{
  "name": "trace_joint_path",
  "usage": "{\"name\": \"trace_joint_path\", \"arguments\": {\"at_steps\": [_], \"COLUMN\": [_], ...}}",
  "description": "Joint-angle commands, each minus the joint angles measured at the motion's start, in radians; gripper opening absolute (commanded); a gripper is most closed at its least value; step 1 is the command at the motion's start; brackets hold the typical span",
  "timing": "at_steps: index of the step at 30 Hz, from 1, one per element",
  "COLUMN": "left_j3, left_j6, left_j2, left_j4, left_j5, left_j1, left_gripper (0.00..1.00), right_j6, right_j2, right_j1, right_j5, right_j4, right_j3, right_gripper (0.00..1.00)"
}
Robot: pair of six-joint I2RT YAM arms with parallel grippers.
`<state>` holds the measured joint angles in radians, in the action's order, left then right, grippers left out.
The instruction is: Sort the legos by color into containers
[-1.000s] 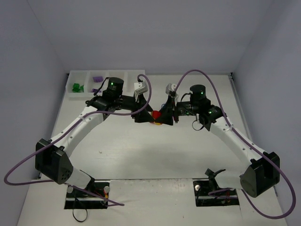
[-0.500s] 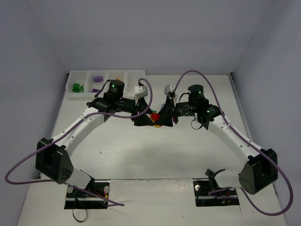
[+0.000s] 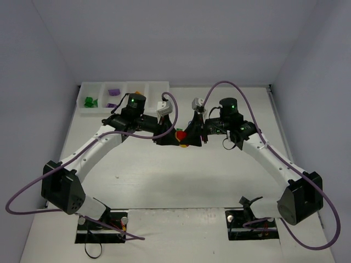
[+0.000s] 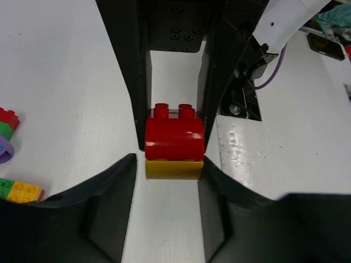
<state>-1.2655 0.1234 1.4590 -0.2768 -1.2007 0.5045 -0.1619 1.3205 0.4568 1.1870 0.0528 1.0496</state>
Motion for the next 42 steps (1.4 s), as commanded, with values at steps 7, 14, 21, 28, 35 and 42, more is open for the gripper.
{"name": "trace_joint_path", "arguments": {"at_steps": [7,14,21,28,35,42], "left_j3": [-0.051,-0.041,-0.035,-0.025,-0.032,-0.034], "left_j6": [-0.019,-0.031,-0.022,-0.015,0.024,0.068], "left_j2": [-0.005,0.001,0.001,0.006,0.001,-0.003], "left_j4": [0.083,0.082,0.071,0.062,0.027,-0.008], "left_j5": [-0.023,-0.027,-0.017,-0.005,0.003,0.003], "left_j1": [0.011,0.012,0.008,0.005,0.002,0.000], "left_gripper": [0.03,0.00,0.00,0.00,0.00,0.00], "right_j6": [-0.027,-0.034,-0.042,-0.045,-0.050,-0.048], "right_j2": [-0.006,-0.013,-0.026,-0.033,-0.043,-0.041], "right_j1": [0.013,0.013,0.008,0.005,-0.004,-0.015], "right_j5": [0.039,0.011,-0.012,-0.009,-0.018,-0.024], "right_j4": [0.081,0.075,0.065,0.051,0.045,0.041], "right_j3": [0.047,0.038,0.038,0.035,0.030,0.024], "right_gripper": [0.06,0.26,0.36,0.46,0.41,0.27]}}
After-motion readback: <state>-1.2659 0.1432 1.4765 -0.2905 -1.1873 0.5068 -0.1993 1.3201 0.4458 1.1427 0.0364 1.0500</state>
